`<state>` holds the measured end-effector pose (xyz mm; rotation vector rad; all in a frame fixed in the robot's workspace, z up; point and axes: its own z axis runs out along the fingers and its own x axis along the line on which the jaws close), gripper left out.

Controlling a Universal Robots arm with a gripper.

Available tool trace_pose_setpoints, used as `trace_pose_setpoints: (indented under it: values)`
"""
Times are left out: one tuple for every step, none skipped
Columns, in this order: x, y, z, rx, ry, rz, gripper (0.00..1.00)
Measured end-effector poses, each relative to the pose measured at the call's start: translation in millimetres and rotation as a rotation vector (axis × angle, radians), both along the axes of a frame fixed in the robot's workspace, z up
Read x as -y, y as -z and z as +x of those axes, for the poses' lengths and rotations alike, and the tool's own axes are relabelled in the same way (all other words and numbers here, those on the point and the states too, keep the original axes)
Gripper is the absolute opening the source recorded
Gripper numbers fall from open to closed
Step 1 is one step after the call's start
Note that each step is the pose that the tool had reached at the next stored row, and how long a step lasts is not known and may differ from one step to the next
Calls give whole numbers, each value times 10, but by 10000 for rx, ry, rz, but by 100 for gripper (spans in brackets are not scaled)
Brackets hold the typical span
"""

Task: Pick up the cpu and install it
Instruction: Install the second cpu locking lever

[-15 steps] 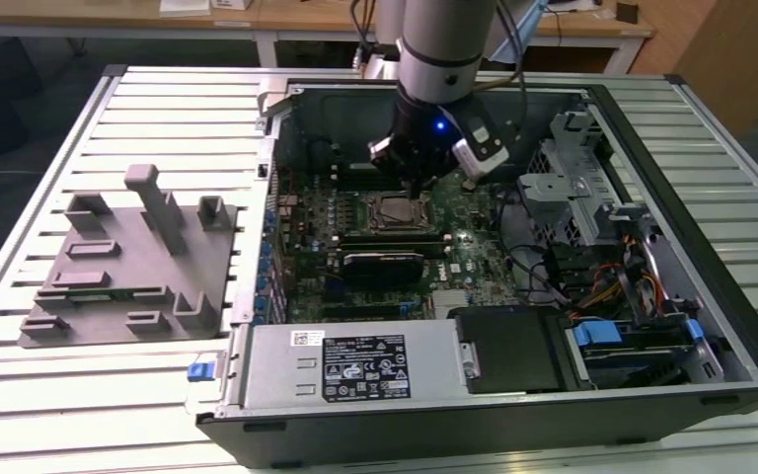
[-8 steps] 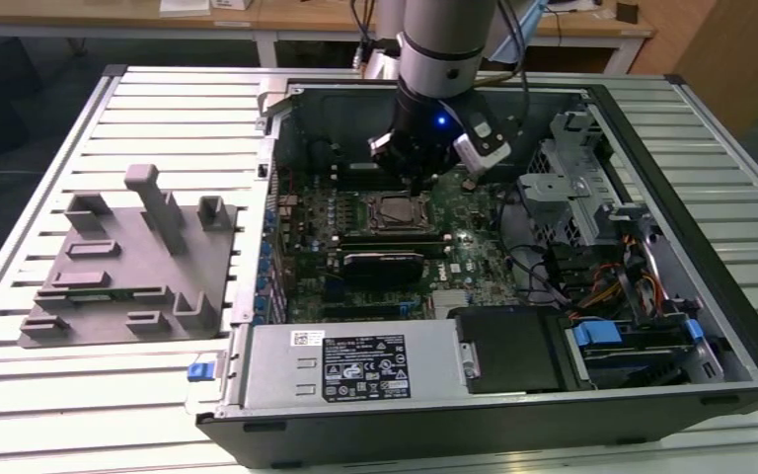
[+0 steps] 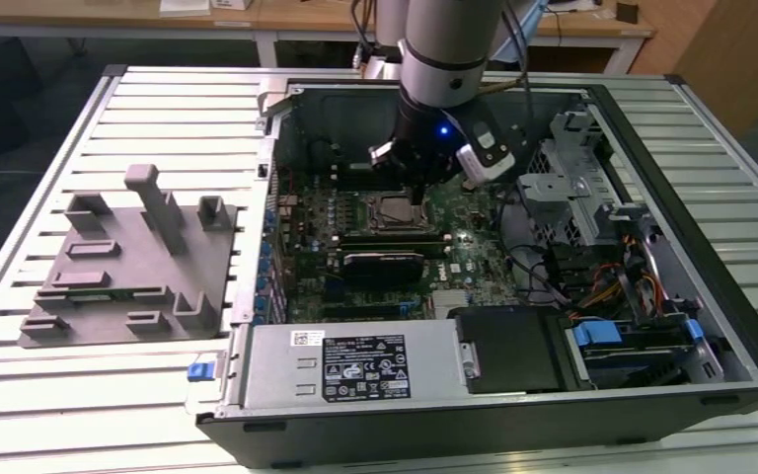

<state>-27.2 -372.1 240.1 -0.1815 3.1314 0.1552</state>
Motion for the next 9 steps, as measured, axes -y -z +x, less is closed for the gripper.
trace_pose_setpoints:
  values:
    - [18, 0, 0, -46, 0, 0, 11]
    - [33, 0, 2, -119, 0, 1, 11]
    - [42, 0, 3, -174, 1, -1, 11]
    - [48, 0, 3, -207, 0, 0, 11]
    - [53, 0, 3, -227, 0, 0, 11]
    - [57, 0, 4, -233, 0, 0, 11]
    - [60, 0, 3, -240, 1, 0, 11]
    - [64, 0, 3, -241, 1, 1, 11]
    - [67, 0, 3, -244, 1, 1, 11]
